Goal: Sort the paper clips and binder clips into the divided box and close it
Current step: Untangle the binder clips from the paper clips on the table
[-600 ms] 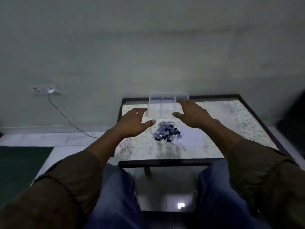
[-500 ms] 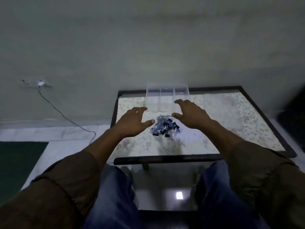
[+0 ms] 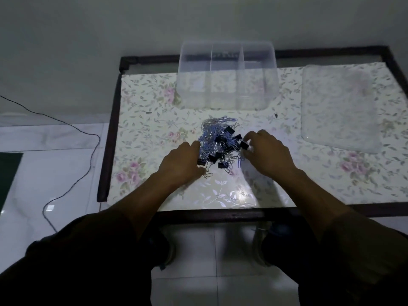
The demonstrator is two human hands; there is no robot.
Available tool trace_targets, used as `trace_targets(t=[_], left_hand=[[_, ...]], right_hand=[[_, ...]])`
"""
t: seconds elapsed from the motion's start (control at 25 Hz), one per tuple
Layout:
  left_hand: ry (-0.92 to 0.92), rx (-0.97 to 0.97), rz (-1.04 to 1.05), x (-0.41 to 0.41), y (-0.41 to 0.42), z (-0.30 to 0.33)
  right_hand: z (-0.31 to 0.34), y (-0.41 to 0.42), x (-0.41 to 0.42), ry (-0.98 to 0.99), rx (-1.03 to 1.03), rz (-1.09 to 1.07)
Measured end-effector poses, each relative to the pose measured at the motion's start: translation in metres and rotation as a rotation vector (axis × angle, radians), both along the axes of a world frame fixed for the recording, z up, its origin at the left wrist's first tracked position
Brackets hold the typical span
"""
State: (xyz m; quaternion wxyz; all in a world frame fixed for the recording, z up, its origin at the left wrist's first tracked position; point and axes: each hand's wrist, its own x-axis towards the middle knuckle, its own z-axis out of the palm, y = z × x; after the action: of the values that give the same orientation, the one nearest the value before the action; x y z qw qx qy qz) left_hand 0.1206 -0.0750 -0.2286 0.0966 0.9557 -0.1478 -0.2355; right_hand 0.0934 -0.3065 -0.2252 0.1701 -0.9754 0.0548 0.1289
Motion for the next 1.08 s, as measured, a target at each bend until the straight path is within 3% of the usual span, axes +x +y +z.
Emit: trace_targets(t=[0.24, 0.44, 0.68, 0.88, 1.08], left_hand=[[-0.054, -0.124, -0.006, 0.004, -0.009, -0.010], [-0.042, -0.174, 0.049, 0.010, -0.005, 0.001], [0.161, -0.401, 0.184, 0.017, -0.007, 0.022], [0.266, -0.569, 0.303, 0.016, -0.003, 0.019], [0.191, -0.629, 0.371, 0.020, -0.006, 0.015]], right_hand=[[-0.004, 0.009, 0.008, -0.049, 0.065, -0.048], [0.010, 0.008, 0.009, -0.065, 0.301, -0.097], [0.014, 0.016, 0.013, -0.043, 0.544, -0.194], [0.012, 0.028, 0.015, -0.027, 0.373, 0.002], [-0.010, 0.041, 0.012, -0.119, 0.078, 0.305]])
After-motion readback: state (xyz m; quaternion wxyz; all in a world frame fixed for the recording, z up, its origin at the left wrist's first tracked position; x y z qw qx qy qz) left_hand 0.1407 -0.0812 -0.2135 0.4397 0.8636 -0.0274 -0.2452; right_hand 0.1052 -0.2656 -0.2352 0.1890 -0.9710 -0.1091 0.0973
